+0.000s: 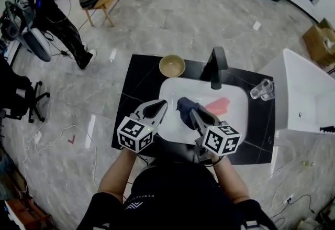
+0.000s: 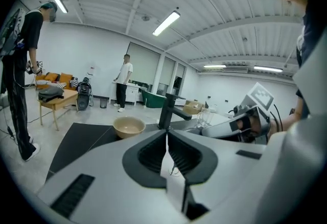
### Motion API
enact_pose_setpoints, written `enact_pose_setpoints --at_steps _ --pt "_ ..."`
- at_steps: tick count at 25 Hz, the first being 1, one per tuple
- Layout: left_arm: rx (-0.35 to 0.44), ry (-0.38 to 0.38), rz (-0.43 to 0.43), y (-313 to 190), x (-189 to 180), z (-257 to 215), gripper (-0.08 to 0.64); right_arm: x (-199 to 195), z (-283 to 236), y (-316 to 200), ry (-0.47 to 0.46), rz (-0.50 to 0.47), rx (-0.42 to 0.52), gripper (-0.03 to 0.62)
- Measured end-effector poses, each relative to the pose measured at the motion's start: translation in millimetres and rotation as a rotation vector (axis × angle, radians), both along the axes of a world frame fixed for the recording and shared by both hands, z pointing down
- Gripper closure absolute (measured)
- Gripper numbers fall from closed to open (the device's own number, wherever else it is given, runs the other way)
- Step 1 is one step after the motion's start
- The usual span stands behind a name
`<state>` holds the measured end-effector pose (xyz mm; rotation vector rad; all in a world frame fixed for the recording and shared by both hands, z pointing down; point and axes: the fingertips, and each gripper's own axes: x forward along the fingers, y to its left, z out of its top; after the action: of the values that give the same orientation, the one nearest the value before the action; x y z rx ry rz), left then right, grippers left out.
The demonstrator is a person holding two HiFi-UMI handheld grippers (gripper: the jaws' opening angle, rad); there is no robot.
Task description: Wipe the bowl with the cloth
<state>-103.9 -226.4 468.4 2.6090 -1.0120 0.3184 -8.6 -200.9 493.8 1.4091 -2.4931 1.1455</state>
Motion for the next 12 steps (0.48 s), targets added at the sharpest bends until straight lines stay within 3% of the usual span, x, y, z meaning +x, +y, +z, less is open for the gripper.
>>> enact_pose_setpoints --at_steps 5,12 --pt "-0.036 -0.049 0.091 -16.2 -3.8 18.6 0.545 -10.5 7.2 -3.5 0.024 0.016 -0.034 0.534" --pt "-0.004 -0.077 0.143 -43.8 -3.6 25.8 0.545 -17.7 13.9 -12.2 0.059 0.011 -0.063 0.532"
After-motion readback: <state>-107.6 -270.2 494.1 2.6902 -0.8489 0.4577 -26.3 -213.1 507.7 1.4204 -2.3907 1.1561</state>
